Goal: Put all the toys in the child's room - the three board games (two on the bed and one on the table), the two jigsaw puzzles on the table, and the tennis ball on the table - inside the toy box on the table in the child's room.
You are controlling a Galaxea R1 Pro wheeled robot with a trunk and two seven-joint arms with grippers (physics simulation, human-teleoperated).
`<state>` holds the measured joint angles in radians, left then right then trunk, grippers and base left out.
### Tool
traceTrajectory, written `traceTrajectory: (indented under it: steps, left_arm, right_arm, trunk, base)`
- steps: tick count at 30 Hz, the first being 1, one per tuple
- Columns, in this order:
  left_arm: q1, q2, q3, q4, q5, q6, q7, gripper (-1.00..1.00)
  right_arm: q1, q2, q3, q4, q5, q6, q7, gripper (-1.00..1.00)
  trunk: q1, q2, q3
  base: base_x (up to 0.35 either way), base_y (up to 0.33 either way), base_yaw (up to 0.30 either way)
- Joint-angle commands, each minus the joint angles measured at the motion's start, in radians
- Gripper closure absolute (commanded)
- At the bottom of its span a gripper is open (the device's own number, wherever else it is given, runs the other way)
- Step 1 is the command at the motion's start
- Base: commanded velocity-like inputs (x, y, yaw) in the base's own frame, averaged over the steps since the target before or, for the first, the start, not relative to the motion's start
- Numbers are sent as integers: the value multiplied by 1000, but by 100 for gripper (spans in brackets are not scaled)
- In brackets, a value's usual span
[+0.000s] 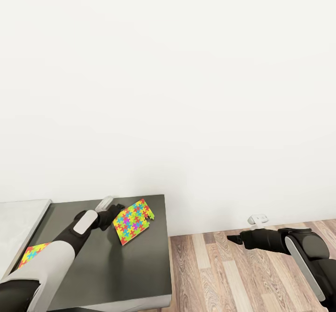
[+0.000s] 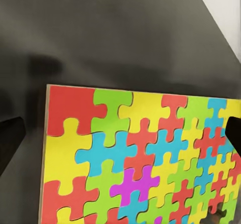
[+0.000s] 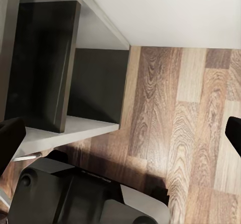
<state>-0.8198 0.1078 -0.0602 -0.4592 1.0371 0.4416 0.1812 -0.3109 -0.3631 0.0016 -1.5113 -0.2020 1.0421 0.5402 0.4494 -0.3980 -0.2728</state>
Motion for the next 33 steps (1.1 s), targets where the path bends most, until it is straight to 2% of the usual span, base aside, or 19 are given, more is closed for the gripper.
traceTrajectory:
  steps: [1, 10, 33]
  left_arm:
    - [-1, 1, -6, -2, 10, 2, 9, -100]
    - [-2, 0, -7, -3, 11, 2, 9, -100]
    - [-2, -6, -8, -3, 11, 2, 10, -100]
  right_arm:
    - [-1, 0, 0, -1, -2, 5, 1, -100]
    - [0, 0, 0, -4, -2, 5, 1, -100]
    - [1, 0, 0, -5, -2, 5, 1, -100]
  trunk:
    - [1, -2, -2]
    - [1, -2, -2]
    - [1, -2, -2]
  base:
    - [0, 0, -27]
    - [0, 0, -93]
    - [0, 0, -192]
